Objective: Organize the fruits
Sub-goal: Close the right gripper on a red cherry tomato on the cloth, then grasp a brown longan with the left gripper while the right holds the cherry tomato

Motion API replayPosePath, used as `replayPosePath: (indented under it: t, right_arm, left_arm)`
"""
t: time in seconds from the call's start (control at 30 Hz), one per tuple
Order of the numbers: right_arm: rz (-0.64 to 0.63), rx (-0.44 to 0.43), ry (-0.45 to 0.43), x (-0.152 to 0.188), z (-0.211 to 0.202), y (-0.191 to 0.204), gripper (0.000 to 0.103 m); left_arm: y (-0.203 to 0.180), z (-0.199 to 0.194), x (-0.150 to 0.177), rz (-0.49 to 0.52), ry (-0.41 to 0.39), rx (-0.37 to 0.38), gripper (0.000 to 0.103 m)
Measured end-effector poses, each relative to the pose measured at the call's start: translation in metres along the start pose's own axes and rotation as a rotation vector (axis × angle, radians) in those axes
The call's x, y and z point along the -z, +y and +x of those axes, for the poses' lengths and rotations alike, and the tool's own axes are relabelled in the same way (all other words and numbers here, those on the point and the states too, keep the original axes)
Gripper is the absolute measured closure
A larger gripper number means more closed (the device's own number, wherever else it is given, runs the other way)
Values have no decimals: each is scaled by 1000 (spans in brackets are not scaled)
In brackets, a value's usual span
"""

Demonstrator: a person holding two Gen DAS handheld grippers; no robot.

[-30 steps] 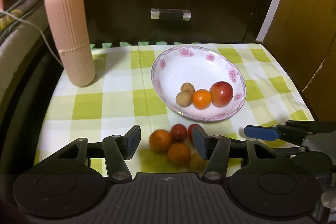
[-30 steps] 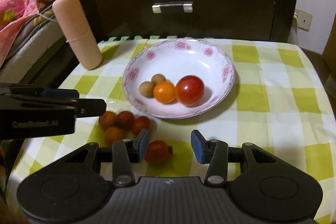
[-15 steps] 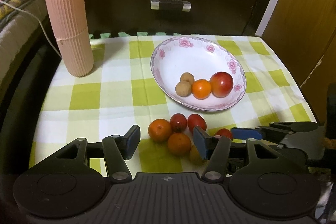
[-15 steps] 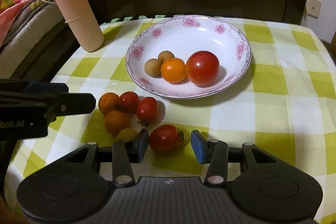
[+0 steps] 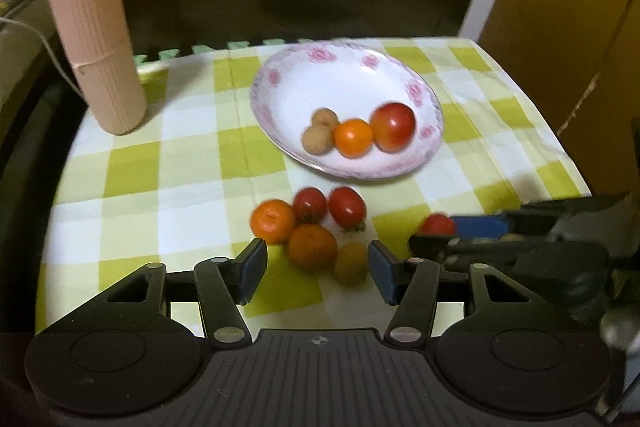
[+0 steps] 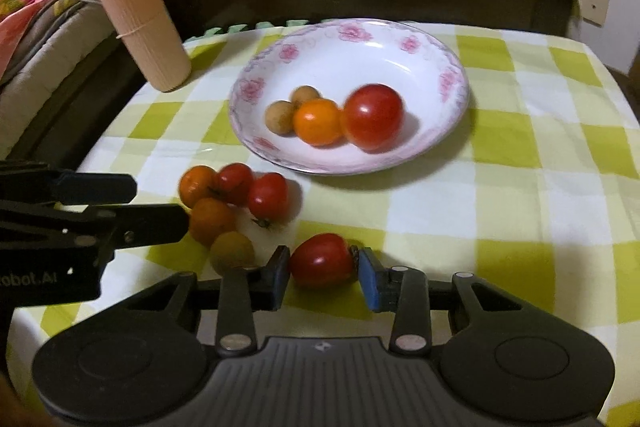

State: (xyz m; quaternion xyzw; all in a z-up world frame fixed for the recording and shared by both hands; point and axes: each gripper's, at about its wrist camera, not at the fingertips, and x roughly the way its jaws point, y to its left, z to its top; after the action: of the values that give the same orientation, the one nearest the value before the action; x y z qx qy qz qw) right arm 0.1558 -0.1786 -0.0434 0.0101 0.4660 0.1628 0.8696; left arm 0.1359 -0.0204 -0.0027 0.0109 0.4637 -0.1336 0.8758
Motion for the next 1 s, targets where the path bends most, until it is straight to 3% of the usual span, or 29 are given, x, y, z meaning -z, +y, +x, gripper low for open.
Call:
replayPosePath:
  t: [0.23,0.5,0.6,0.63,0.73,1.0]
  right_arm:
    - [47,30,3,10,-16,-25,68]
    - [80,5,-1,19,-22,-36,68]
    - [86,-5,-5,21,-22,-38,68]
    - [87,-8,-6,22,-23,-39,68]
    - [87,-10,-7,22,-23,-39,68]
    - [72,-2,-6,25,-27,-38,68]
  left_arm:
    - [-20,18,10,67,47,39,45]
    - [-29,37,8,53,58,32,49]
    - [-34,40,9,56,48,18,57]
    - [-35,42,10,55,56,13,64]
    - [-41,44,11,72,44,-14,70]
    - [-42,35,18,79,50,2,72]
